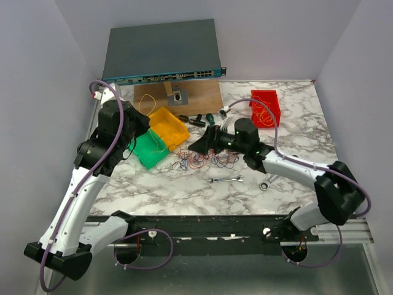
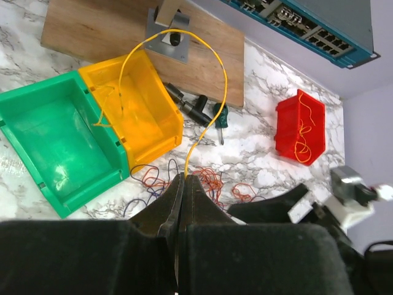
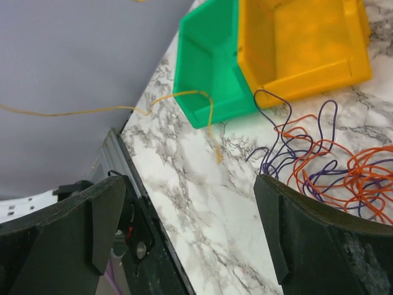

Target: Untangle the cables

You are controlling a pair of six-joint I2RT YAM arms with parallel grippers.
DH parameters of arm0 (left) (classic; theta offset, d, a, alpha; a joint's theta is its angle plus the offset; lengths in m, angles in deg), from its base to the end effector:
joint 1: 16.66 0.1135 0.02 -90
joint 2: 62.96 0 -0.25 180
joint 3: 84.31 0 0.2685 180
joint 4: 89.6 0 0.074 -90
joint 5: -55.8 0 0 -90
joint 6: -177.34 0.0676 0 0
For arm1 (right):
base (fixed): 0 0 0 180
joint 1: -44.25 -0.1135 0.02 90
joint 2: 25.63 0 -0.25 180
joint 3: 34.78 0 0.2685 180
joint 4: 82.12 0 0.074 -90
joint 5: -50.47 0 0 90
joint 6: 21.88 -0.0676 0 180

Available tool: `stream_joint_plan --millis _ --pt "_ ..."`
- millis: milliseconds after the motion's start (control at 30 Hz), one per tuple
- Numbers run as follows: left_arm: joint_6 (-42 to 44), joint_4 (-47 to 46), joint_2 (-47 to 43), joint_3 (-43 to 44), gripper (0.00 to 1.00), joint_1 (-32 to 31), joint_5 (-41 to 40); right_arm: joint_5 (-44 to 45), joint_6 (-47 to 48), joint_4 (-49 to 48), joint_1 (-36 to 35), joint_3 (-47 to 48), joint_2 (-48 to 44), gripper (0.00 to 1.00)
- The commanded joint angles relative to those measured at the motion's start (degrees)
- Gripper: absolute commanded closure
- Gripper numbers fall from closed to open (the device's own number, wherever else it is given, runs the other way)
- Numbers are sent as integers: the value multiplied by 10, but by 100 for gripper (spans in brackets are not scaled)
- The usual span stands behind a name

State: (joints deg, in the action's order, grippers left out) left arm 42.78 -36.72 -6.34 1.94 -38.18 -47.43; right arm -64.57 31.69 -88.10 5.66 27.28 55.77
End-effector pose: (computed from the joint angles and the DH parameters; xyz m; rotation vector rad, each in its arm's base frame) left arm 0.2329 -0.0752 0.3998 -0.5483 1.9263 -0.5231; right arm 0.2694 0.2516 0.2405 -0.3806 1.9521 1.2877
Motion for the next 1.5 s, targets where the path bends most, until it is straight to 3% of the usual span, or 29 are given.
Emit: stream_joint_plan --millis 0,133,433,600,733,933,1033,1267,1467 --pt "31 18 -22 -6 100 -4 38 46 -93 -165 -44 -18 70 1" --pt "48 19 -27 -7 100 -4 70 38 -39 -177 -75 14 124 0" --pt "79 11 -42 -20 100 -4 129 27 -82 -224 -102 37 188 0" --pt "116 5 -41 -14 100 -5 212 68 58 -190 -109 32 164 0" --pt "140 14 -35 -1 100 -5 237 120 193 -217 -109 -39 110 0" --pt "176 20 0 19 100 -21 304 86 347 -259 -110 -139 17 1" --pt "191 38 21 49 100 -45 300 76 403 -272 -114 -173 -9 2" --pt "187 41 32 89 100 -94 269 170 479 -340 -172 -220 -25 1" --pt "185 50 35 103 100 -127 273 339 537 -460 -229 -240 3 0"
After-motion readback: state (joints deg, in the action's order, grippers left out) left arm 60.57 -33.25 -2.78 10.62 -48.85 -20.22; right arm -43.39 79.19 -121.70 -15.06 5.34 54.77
